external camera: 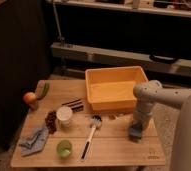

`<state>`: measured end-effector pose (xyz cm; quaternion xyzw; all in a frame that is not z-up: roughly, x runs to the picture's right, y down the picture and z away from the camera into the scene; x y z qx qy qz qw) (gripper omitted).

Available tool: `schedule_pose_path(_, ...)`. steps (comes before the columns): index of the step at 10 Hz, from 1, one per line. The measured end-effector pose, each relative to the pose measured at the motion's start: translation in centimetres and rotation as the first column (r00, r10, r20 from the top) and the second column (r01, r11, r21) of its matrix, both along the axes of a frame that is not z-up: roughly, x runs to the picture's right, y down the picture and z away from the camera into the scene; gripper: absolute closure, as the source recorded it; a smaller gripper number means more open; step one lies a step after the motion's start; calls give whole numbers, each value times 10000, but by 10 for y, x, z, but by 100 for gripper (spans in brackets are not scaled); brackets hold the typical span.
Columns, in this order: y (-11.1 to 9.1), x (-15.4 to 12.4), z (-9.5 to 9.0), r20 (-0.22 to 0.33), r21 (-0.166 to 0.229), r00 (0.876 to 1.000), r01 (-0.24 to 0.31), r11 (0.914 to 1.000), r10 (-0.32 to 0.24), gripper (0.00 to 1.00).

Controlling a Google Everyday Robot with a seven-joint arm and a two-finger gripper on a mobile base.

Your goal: Wipe table surface with sponge

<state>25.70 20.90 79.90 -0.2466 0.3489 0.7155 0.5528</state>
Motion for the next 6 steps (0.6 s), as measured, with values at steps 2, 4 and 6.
schedule_pose_path(2,14,-1,-10,142,2,9999,34,10000,-35,86)
schedule_pose_path(4,40,-4,-18,344,-63,9994,60,10000,-58,86)
schedule_pose_path(6,60,12,-23,455,-137,9990,-21,9999,28,86)
